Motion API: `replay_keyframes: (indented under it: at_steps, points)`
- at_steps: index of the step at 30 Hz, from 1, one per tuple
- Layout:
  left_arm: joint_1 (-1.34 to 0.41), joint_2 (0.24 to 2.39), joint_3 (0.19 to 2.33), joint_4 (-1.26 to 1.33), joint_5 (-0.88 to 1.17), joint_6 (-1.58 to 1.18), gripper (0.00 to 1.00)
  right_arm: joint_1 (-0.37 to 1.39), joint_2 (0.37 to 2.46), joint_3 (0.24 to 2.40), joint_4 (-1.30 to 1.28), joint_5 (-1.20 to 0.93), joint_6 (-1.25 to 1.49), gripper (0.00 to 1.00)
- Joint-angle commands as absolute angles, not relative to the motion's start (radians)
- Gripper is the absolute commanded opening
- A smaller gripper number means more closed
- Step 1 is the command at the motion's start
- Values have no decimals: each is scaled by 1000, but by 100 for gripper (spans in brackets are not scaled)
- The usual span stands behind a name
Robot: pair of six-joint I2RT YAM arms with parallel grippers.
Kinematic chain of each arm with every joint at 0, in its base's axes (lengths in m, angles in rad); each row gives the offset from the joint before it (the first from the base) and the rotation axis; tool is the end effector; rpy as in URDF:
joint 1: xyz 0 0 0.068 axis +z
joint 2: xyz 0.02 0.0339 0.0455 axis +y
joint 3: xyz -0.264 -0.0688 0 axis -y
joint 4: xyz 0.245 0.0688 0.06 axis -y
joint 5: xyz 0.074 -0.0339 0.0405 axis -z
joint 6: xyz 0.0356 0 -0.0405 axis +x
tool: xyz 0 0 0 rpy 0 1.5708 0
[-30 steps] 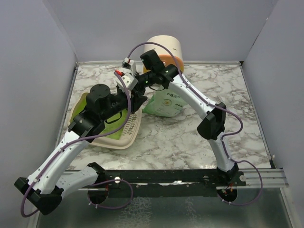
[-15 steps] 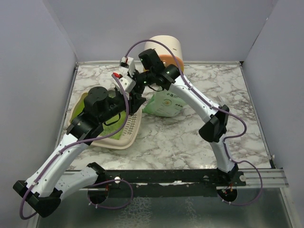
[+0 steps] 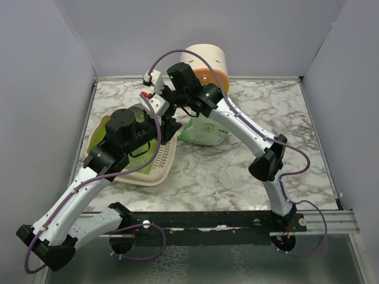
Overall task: Fill the litter box with clean litter
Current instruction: Pour the cat litter into the litter box.
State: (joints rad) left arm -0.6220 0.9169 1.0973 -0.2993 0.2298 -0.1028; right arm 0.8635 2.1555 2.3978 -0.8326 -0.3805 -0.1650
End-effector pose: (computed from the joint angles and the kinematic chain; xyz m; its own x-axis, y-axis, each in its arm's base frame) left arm 0.1558 -0.1217 0.4131 -0.1730 0.0011 -0.9849 0.7373 0.6632 -0.1288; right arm 0.3006 0.3720 0.3911 -0.2079 -0.4779 -0.8534 -0.9533 0.2943 0.0675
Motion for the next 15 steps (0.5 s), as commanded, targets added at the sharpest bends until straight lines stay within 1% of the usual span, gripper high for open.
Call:
replay_keyframes:
  at_steps: [1, 11, 15]
  points:
    - [-624, 896, 1091, -273, 209, -103, 31, 914, 2057, 2391, -718, -239, -245, 1]
    - [-624, 888, 1093, -276, 209, -103, 34, 1033, 2017, 2255, -627, -7, -401, 1]
    - [-624, 884, 1092, -281, 208, -101, 34, 1063, 2027, 2225, -609, 51, -428, 1]
